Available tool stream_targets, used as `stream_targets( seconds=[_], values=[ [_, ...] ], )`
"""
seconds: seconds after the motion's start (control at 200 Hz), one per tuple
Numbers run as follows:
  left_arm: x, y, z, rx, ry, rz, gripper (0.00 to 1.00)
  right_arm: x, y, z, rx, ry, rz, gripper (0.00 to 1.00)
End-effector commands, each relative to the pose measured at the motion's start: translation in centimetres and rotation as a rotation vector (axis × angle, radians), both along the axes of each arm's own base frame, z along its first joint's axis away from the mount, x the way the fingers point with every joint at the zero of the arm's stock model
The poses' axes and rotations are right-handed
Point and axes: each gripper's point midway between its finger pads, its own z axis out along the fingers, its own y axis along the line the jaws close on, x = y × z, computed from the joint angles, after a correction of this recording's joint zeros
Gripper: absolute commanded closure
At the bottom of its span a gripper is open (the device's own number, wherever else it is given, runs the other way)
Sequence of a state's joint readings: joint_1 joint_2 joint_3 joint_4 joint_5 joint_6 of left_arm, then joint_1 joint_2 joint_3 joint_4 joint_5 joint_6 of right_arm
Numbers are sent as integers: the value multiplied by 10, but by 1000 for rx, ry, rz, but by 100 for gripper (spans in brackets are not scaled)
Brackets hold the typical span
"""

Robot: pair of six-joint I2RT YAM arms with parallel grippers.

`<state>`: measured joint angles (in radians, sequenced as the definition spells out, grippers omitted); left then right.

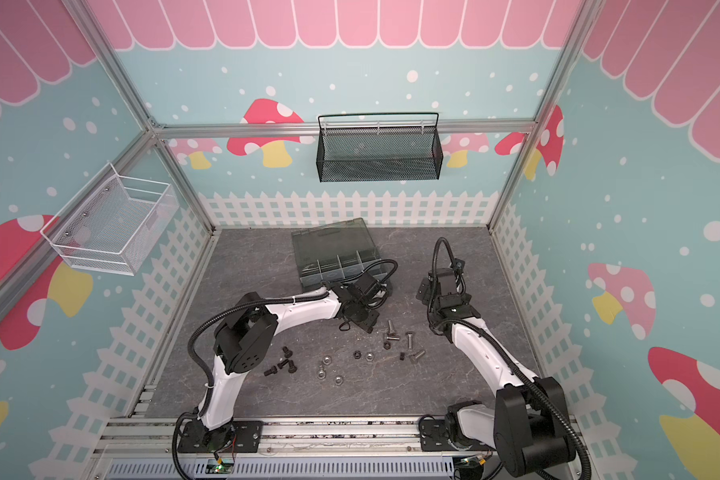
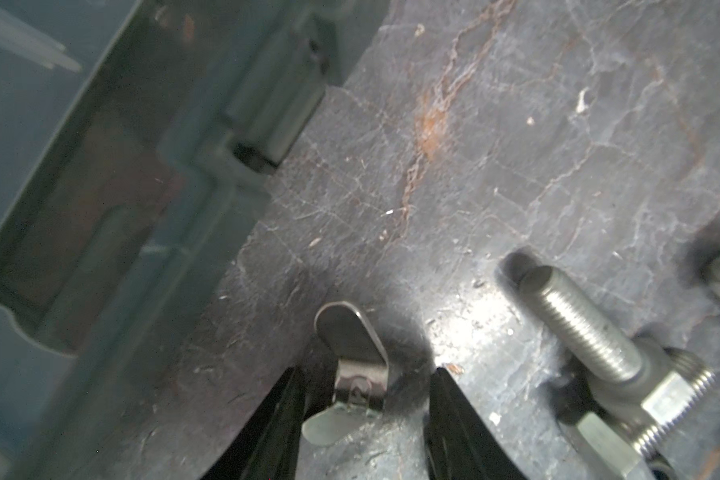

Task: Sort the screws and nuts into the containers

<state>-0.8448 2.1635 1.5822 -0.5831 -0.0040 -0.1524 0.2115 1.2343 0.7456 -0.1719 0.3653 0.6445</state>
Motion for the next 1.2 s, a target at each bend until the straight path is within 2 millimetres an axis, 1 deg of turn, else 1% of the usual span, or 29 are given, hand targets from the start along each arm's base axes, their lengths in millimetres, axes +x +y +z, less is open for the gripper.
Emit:
stream_targets(
  seconds=[0.0,0.16,0.395,0.555,0.64,0.74,0.94,1.196],
  values=[
    [-13,8,-16,55,57,-3,51,4,3,0,11,3,-1,2],
    [-11,9,-19,76,60,-2,54,4,2,2,4,1,-2,2],
    [-13,11,-17,72,61,5,70,4,3,3,7,-2,-3,2],
    [-13,9,-15,63,60,5,78,3,4,1,12,2,-1,2],
    [-12,8,-13,56,58,6,81,2,2,2,10,0,-5,2],
    [-10,6,-4,30,43,12,84,1,1,4,6,-6,-7,2],
    [-8,4,21,-21,-3,24,87,-1,-1,6,2,-14,-14,2],
    [-11,13,49,-61,-50,51,89,-3,-2,6,1,-18,-18,2]
  ],
)
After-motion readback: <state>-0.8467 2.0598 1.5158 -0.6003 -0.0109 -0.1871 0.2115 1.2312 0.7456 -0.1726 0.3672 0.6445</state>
